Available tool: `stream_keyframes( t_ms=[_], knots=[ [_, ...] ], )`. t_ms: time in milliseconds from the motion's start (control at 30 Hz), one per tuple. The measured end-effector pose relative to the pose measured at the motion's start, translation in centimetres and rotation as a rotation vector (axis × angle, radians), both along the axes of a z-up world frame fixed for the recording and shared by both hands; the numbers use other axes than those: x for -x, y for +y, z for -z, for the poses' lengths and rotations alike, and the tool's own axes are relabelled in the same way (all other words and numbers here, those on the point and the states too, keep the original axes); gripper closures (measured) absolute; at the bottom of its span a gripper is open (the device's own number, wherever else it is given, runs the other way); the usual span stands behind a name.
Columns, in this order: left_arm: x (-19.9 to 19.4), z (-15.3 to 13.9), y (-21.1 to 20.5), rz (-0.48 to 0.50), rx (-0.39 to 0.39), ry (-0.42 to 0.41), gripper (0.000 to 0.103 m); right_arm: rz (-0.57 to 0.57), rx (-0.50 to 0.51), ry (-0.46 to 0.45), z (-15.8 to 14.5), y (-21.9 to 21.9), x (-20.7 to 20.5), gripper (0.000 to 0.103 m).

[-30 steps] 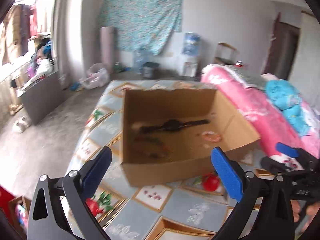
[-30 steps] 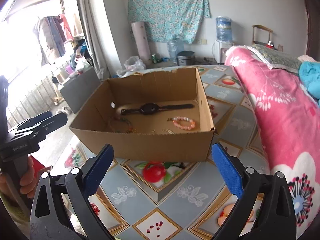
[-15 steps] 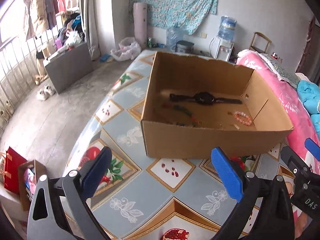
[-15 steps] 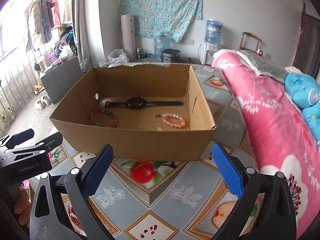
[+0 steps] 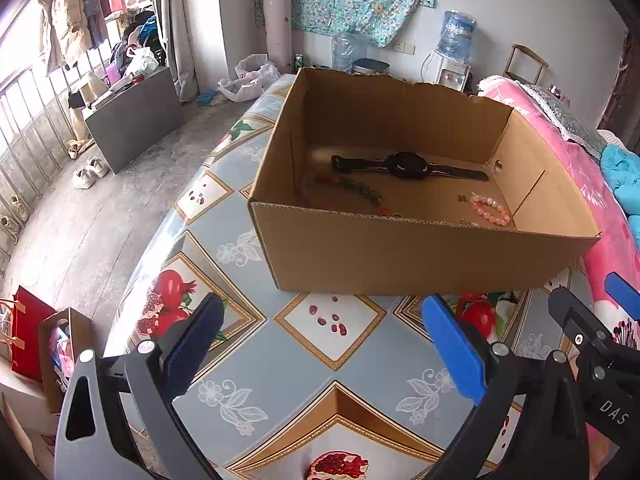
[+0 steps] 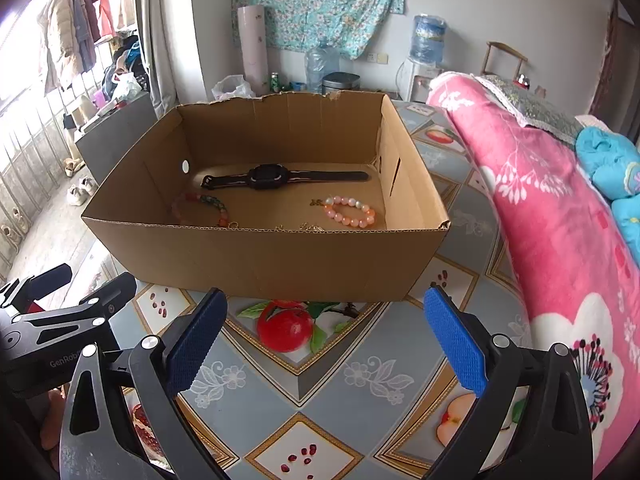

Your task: Organize jewelry

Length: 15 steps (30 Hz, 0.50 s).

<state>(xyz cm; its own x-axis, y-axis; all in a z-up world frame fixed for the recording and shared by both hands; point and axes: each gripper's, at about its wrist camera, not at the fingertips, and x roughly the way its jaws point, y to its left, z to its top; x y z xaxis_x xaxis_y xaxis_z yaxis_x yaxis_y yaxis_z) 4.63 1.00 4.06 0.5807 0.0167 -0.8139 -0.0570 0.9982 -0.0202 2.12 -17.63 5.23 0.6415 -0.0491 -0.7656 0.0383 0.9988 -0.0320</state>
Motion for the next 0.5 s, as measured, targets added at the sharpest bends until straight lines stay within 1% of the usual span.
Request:
stream_keyframes(
  t_ms=[500],
  knots=[
    [-0.15,0.06,-0.91,0.012,-0.010,0.004,0.005,0.020,0.000,0.027,0.47,-0.56,-0.16,0.008]
  ],
)
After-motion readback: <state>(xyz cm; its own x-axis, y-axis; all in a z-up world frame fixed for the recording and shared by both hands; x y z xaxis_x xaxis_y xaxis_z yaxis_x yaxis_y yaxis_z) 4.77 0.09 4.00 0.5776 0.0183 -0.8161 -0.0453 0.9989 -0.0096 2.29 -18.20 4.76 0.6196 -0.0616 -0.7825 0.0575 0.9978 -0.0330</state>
